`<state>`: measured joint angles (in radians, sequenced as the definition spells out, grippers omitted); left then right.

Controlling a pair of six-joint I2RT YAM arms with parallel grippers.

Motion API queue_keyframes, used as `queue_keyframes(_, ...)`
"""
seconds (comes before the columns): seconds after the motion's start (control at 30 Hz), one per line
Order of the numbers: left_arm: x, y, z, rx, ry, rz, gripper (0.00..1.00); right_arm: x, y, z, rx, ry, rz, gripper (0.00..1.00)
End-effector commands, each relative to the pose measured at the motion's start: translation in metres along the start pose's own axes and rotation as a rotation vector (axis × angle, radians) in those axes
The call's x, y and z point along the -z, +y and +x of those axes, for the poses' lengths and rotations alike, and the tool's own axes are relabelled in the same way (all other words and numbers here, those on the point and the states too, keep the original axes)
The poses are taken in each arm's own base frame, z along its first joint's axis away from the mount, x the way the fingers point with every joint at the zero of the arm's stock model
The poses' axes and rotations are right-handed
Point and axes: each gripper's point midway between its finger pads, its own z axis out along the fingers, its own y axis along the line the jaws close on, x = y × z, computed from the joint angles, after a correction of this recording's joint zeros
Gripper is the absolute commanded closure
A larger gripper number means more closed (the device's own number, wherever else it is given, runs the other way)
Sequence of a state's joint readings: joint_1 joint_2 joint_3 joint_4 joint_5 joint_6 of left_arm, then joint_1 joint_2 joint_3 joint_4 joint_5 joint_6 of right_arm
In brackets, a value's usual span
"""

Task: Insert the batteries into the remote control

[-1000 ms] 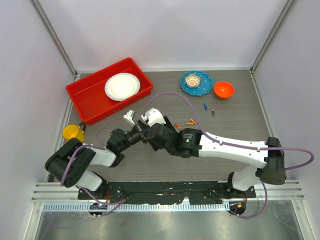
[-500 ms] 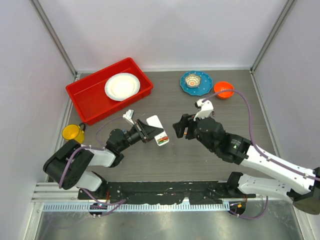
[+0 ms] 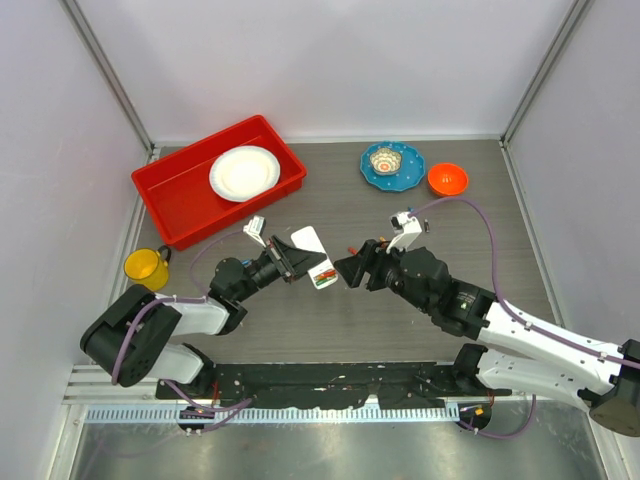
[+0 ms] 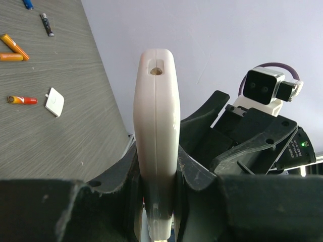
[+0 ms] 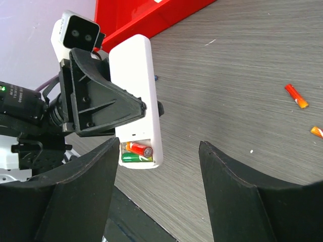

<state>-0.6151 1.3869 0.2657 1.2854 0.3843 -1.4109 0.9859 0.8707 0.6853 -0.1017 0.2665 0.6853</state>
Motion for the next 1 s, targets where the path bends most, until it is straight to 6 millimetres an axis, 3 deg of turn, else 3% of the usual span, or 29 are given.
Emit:
queue_keyframes(0.0, 0.002, -0.076, -0.014, -0.109, -0.058, 0.289, 1.0, -0.001, 0.016, -0.017, -0.045, -0.056, -0.06, 0.31)
queue_keyframes(0.97, 0.008, -0.084, -0.014, -0.117, -0.07, 0.31, 1.0, -0.012, -0.006, 0.001, -0.019, -0.004, 0.03, 0.32)
